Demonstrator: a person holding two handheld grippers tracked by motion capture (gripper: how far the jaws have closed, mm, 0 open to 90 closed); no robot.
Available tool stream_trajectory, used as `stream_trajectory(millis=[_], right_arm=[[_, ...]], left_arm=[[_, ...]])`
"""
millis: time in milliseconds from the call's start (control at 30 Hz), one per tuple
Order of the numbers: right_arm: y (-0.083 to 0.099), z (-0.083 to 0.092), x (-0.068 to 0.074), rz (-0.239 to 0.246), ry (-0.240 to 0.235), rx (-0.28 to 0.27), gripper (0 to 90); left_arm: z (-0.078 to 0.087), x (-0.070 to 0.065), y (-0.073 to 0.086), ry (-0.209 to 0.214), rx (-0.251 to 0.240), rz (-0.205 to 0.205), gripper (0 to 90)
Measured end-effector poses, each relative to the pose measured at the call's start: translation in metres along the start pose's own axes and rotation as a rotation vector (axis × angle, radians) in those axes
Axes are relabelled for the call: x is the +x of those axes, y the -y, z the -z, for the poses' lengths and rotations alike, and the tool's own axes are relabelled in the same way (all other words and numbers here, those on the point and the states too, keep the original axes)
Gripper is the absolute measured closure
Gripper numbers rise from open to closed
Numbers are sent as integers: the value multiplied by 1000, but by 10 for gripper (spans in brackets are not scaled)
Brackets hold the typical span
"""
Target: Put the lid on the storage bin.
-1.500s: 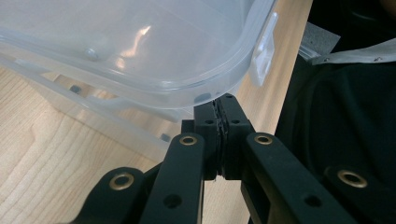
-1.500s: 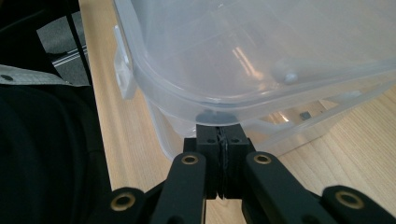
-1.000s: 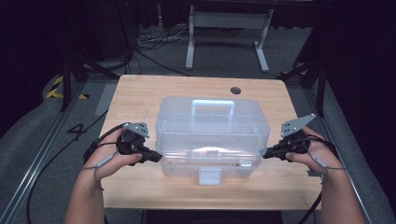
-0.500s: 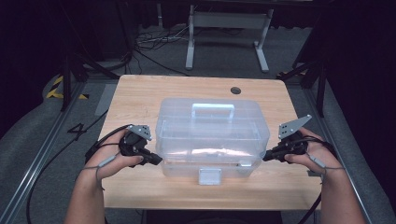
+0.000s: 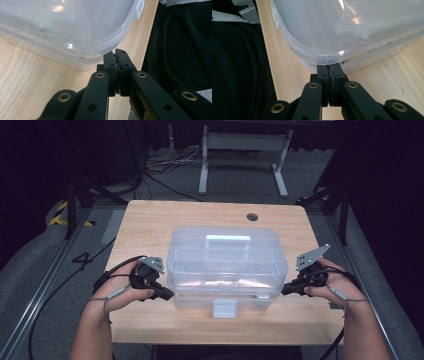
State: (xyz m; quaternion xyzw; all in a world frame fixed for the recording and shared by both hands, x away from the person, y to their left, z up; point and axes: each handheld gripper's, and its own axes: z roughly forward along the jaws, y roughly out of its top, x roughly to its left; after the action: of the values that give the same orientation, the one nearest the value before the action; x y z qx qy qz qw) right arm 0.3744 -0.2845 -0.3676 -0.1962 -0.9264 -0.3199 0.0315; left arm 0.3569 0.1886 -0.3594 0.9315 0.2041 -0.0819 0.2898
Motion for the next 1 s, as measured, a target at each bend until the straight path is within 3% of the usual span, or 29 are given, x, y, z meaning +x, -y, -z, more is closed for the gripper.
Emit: stream_trajectory(millis=[267,433,633,800,1000], right_arm=[[1,-1,-1,-3,-3,21,890],[4,-1,-1,-15,-9,48,890],[8,-4,-3,-53,-42,87,884],[9,-1,-6,-51,-22,66,878],[11,5,-8,-54,-2,30,858]], left_arm=[[-3,2,1,6,24,-2,877],[-5,4,2,5,73,3,872],[-7,8,6,7,70,29,844],[-4,10,9,6,47,43,827],[0,11,14,-5,9,57,720]])
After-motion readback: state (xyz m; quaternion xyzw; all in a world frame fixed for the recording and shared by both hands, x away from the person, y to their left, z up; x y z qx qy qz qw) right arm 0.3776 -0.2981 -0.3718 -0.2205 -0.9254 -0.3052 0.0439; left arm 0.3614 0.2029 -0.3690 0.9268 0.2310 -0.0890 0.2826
